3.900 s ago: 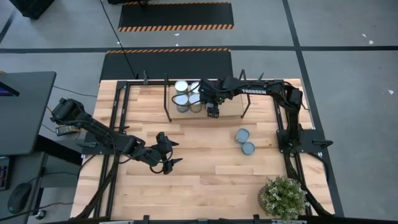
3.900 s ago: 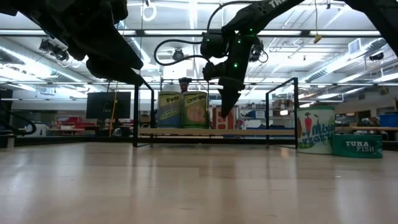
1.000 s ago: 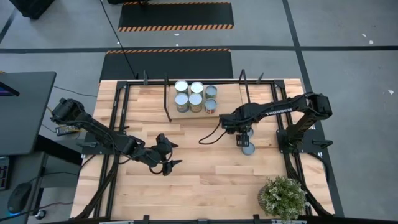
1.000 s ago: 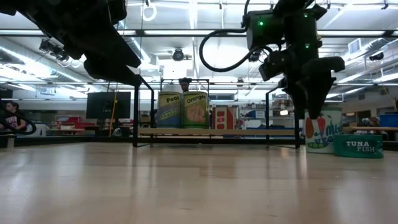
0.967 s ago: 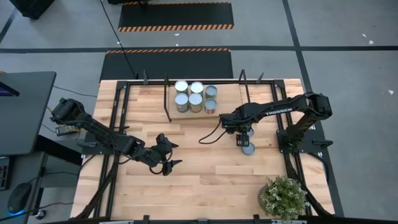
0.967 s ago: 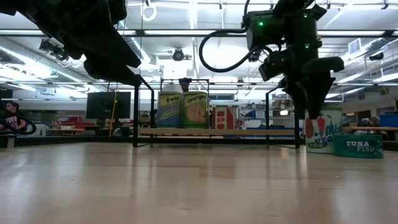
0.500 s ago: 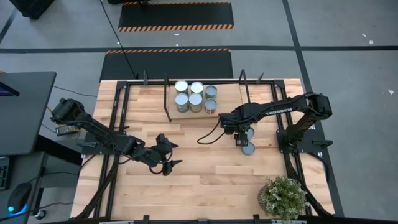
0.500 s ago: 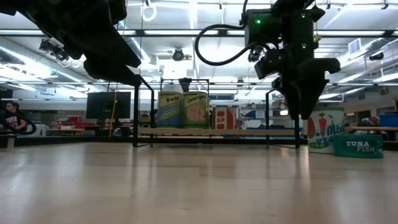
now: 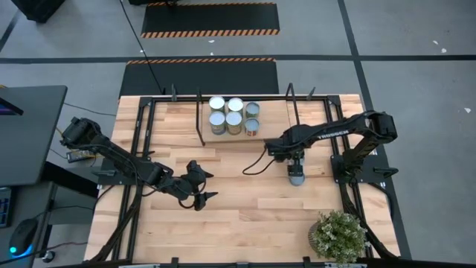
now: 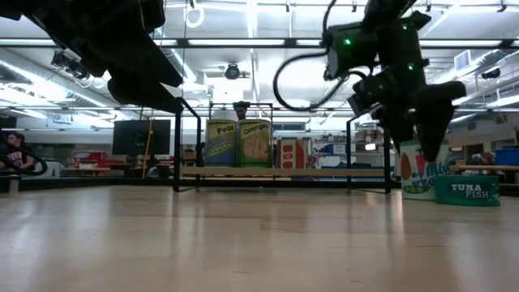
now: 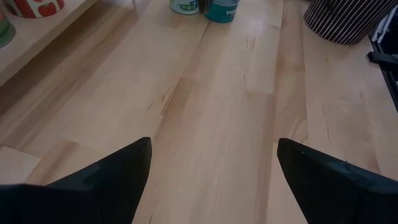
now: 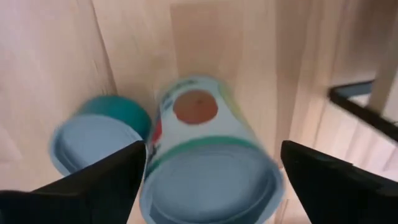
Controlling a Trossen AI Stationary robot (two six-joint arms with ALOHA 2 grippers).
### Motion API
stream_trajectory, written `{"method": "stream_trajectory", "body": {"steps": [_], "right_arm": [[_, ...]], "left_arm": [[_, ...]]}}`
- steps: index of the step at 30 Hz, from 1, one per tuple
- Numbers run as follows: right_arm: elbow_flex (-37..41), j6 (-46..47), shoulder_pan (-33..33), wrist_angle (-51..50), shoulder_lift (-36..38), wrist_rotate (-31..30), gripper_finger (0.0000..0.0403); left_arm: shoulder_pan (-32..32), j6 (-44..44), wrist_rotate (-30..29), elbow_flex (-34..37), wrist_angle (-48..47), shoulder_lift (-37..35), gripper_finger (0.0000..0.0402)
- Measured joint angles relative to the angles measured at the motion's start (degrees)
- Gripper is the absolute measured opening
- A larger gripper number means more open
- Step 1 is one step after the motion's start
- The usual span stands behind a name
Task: Pick and place cans onto a shelf
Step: Put the canned mix vegetables on the shelf
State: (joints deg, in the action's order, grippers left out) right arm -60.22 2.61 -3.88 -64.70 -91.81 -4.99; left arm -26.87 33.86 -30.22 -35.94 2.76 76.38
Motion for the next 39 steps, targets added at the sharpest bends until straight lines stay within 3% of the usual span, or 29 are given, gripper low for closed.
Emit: {"method": "stream_trajectory", "body": {"steps": [6, 17, 29, 39], "right_arm": [[3.63, 0.00, -0.93, 0.93, 0.00, -0.85, 0.0370], [2.54, -1.00, -2.69, 2.59, 0.00, -1.03, 0.0286], [-14.14, -5.42, -3.28, 0.96, -0.82, -4.28, 0.0290], [-36.61, -11.19, -8.06, -15.28, -15.16, -6.03, 0.0287]], "left_arm": [[0.03, -0.94, -0.02, 0.00, 0.00, 0.00, 0.0354], [0.08, -1.49, -0.13, 0.00, 0.00, 0.00, 0.0354], [1.78, -1.53, -0.15, 0.00, 0.00, 0.00, 0.0354], [4.10, -1.55, 0.07, 0.00, -0.11, 0.00, 0.0354]]}}
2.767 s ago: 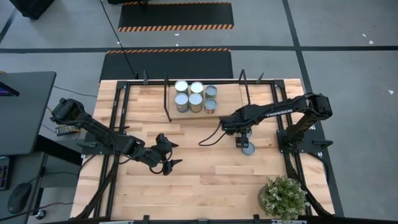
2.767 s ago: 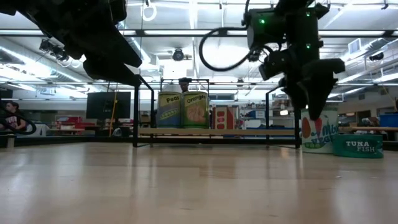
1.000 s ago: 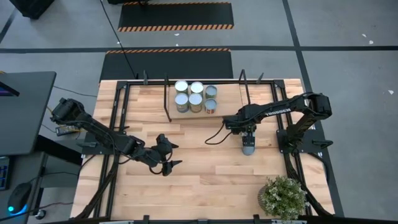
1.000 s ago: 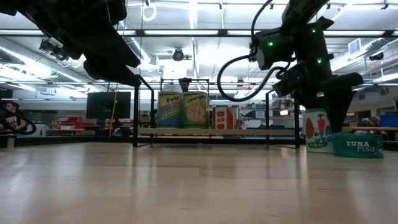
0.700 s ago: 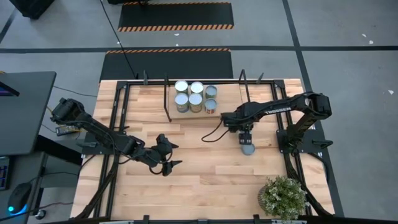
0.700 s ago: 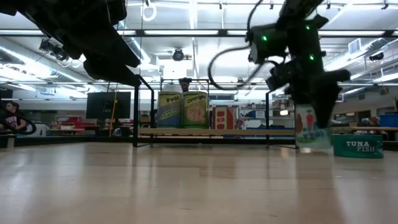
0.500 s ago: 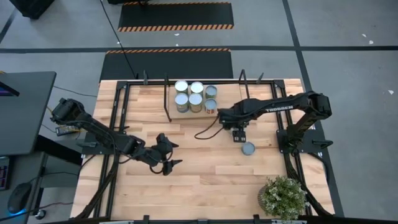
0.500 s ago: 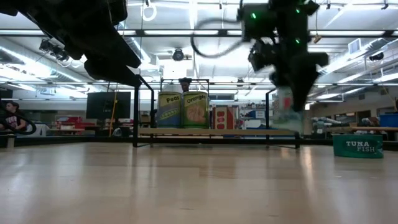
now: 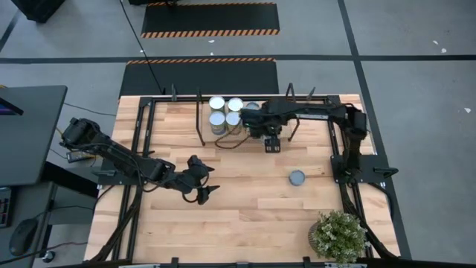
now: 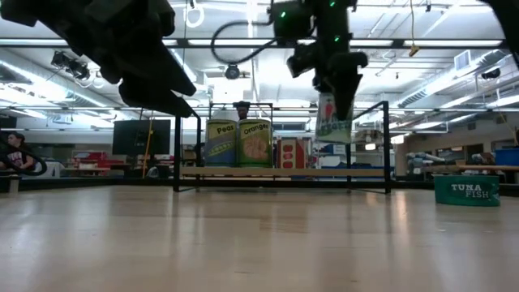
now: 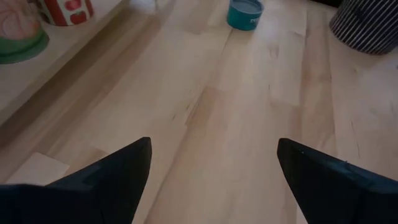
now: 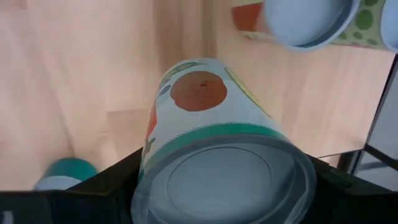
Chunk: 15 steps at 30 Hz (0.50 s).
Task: Pick and place cans onto a shelf
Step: Put the canned mix vegetables on the shelf
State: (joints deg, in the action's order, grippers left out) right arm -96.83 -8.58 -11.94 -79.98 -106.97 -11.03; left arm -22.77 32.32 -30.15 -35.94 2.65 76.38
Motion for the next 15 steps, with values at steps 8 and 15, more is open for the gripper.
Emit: {"method": "stream_trajectory", "body": {"steps": [8, 15], "right_arm": [[-4.45, -3.54, -5.03, -1.33, -7.18, 0.17, 0.0287], [-4.45, -6.73, -9.15, 0.42, -8.34, 1.59, 0.0300]], "left_arm": [[-0.33, 0.04, 3.76, 0.00, -0.02, 0.00, 0.0354], [-0.33, 0.04, 4.98, 0.00, -0.02, 0.00, 0.0354]]}}
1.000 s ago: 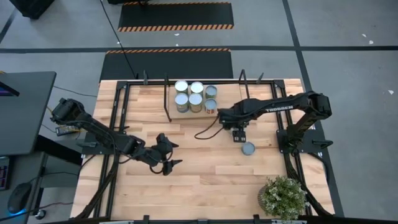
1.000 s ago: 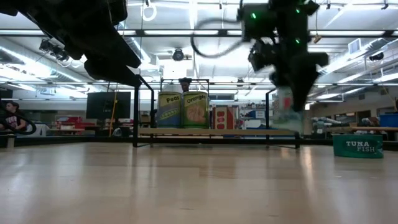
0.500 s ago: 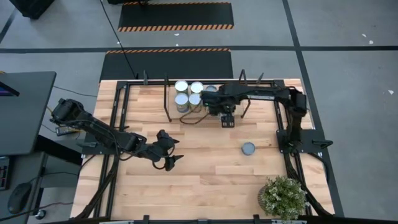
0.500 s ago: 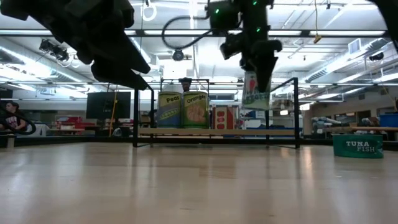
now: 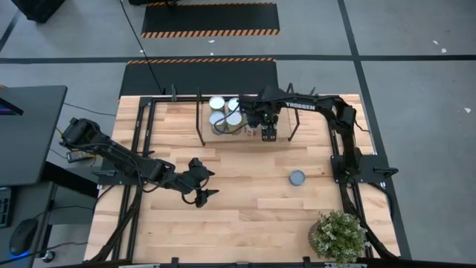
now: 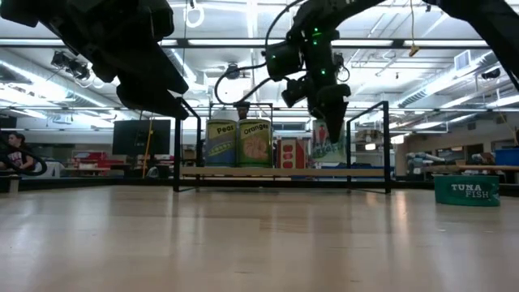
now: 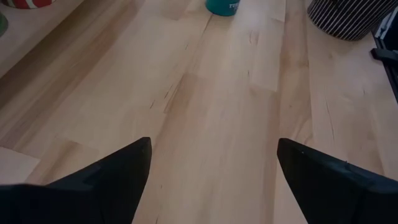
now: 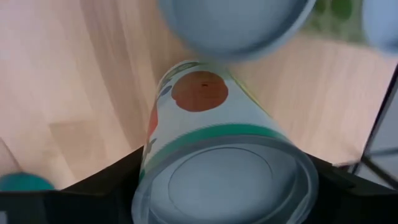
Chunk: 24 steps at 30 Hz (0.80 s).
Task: Pick and place cans onto a shelf
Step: Put the canned mix vegetables on the shelf
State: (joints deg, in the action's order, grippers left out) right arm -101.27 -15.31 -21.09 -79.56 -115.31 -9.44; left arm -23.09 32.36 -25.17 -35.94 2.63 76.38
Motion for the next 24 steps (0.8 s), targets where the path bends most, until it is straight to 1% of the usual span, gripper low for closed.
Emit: {"method": "stream_trajectory", "body": {"steps": [4, 6, 9, 15, 17, 21, 24], "right_arm": [[0.00, -1.90, -1.62, 2.31, 0.00, 0.35, 0.0321], [0.00, -2.19, -2.26, 2.39, 0.01, 1.46, 0.0333], [0.00, -1.96, -2.50, 2.38, 0.02, 1.44, 0.0346], [0.00, -1.83, -1.95, 2.40, 0.02, 1.62, 0.0358], [0.00, -1.63, -1.69, 2.06, 0.15, 0.76, 0.0358], [0.00, -1.16, -1.04, 0.91, 1.27, -3.61, 0.0355], [0.00, -0.88, -0.98, 0.38, 2.53, -4.41, 0.0355]], "left_arm": [[0.00, -0.03, 0.00, 0.00, 0.00, 0.00, 0.0354], [0.00, 0.00, 0.01, 0.00, 0.00, 0.00, 0.0354], [0.00, 0.00, 1.30, 0.00, -0.02, 0.00, 0.0354], [-0.02, 0.00, 1.73, 0.00, -0.04, 0.00, 0.0354], [-0.02, 0.00, 1.73, 0.00, -0.04, 0.00, 0.0354], [-0.02, -0.04, 1.73, 0.00, -0.06, 0.00, 0.0354], [0.04, -0.04, 1.73, 0.00, -0.29, 0.00, 0.0354]]}}
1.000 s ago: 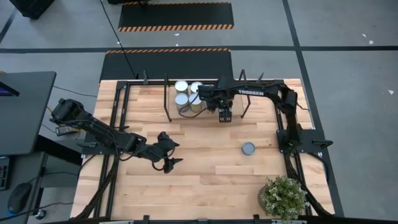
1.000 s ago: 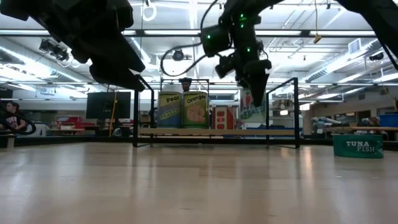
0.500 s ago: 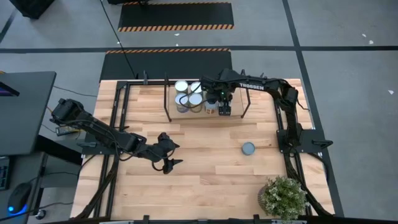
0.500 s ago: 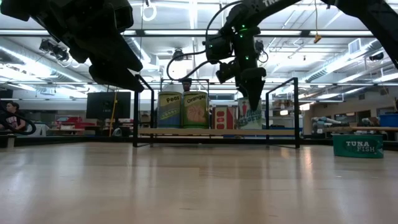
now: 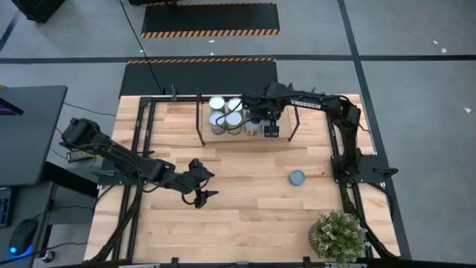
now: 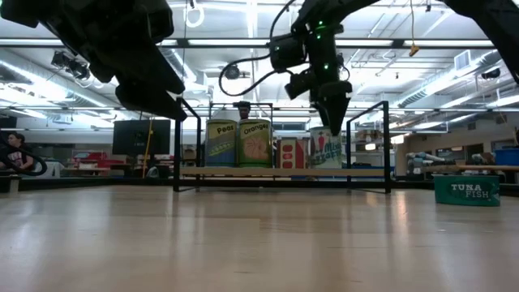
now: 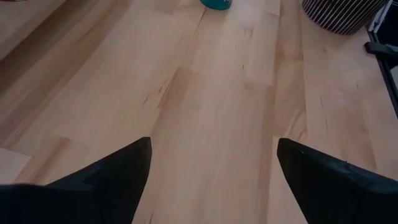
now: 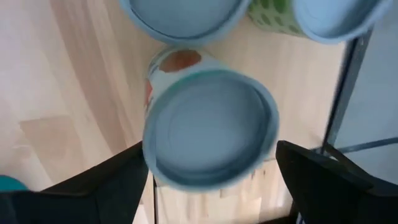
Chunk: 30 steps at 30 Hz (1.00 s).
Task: Pick and place cans onto a shelf
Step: Put the canned mix vegetables on the shelf, then put the canned green tuna on the shelf
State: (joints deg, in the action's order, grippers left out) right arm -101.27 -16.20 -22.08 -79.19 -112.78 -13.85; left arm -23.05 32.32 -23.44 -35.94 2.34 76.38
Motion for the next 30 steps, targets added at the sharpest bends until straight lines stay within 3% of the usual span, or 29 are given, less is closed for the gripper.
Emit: {"method": "stream_trajectory", "body": {"steps": [8, 14, 23, 30], "right_arm": [[0.00, 5.64, 0.90, -2.02, 6.11, 0.72, 0.0355], [2.63, 7.92, 6.93, 1.11, 12.00, 10.01, 0.0355], [25.89, 11.14, 19.84, 15.67, 20.11, 10.79, 0.0355], [40.58, 13.95, 25.49, 21.79, 20.40, 11.16, 0.0355]], "left_arm": [[0.00, 0.04, 0.00, 0.00, -0.62, 0.00, 0.0354], [0.00, 0.09, 0.00, 0.00, -0.81, 0.00, 0.0354], [0.00, 0.17, 0.00, 0.00, -0.87, 0.00, 0.0354], [0.00, 0.17, -0.02, 0.00, -0.85, 0.00, 0.0354]]}}
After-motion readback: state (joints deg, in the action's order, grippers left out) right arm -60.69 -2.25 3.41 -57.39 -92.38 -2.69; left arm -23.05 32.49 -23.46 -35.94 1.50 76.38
